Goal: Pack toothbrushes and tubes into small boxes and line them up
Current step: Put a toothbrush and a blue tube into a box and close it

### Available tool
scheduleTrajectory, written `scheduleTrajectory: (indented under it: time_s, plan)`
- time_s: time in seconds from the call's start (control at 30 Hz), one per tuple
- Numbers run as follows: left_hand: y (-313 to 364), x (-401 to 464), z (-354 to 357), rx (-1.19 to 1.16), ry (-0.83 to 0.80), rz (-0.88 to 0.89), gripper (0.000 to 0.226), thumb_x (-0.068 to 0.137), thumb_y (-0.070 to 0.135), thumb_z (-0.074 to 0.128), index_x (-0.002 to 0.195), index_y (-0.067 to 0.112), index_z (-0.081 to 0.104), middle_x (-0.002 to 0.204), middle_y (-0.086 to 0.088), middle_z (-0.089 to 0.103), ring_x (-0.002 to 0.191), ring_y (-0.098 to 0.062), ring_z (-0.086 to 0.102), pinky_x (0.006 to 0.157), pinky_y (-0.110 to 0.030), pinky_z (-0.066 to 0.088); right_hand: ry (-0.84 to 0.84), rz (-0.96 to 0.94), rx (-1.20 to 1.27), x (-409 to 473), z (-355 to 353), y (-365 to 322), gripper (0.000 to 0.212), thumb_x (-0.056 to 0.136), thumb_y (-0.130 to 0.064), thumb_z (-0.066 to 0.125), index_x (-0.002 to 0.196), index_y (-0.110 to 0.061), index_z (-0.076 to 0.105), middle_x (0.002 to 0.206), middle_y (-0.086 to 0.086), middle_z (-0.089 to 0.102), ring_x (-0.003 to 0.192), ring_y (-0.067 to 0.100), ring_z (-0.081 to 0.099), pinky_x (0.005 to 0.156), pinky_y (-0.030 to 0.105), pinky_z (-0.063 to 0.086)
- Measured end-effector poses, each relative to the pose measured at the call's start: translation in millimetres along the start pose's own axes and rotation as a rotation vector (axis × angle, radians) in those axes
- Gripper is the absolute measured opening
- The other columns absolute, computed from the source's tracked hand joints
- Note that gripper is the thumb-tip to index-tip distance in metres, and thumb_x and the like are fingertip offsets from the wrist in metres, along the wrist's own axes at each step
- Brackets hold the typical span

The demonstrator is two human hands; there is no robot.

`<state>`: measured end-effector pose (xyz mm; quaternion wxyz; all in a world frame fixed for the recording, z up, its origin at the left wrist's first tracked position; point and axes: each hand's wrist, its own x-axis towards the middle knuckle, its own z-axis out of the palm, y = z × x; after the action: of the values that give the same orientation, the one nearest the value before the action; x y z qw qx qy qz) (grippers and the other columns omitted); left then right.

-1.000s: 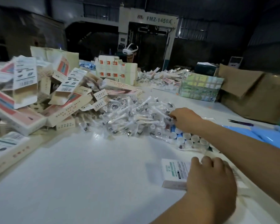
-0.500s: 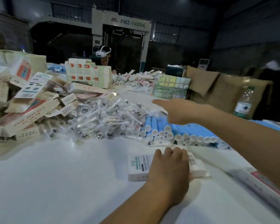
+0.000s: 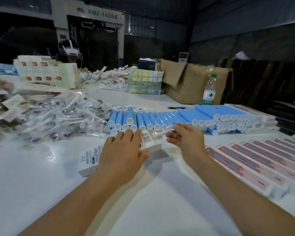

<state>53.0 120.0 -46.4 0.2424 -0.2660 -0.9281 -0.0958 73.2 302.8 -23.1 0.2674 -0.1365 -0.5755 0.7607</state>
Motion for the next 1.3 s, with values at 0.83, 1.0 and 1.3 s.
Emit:
scheduleTrajectory:
  time_s: [0.83,1.0,1.3]
  plan:
    - [8.0,1.7,2.1,0.070,0.114,-0.114,0.067,0.092,0.059,0.035,0.144,0.021,0.017,0.133,0.000,0.039,0.120,-0.022,0.039,0.093,-0.036,0.032,-0.109,-0.445,-0.539,-45.0,14.5,15.6,0.018,0.088,-0.009,0.062,0.097,-0.019,0.075,0.079,-0.019,0.066,0.078,0.005,0.061,0.072,0.018,0.048]
    - [11.9,-0.4,5.4,0.087,0.107,-0.068,0.068,0.093,0.059,0.035,0.145,0.020,0.016,0.138,-0.001,0.038,0.123,-0.023,0.037,0.095,-0.036,0.030,-0.146,-0.394,-0.566,-45.1,18.8,18.4,0.038,0.091,-0.009,0.057,0.129,-0.015,0.059,0.069,-0.014,0.062,0.069,0.002,0.056,0.067,0.010,0.044]
    - [21.9,-5.1,5.1,0.133,0.088,0.022,0.069,0.093,0.058,0.036,0.144,0.015,0.016,0.133,-0.002,0.041,0.117,-0.024,0.040,0.093,-0.038,0.031,-0.147,-0.250,-0.592,-42.8,20.6,14.2,0.031,0.094,-0.007,0.045,0.113,-0.019,0.065,0.106,-0.012,0.063,0.099,0.005,0.058,0.083,0.019,0.048]
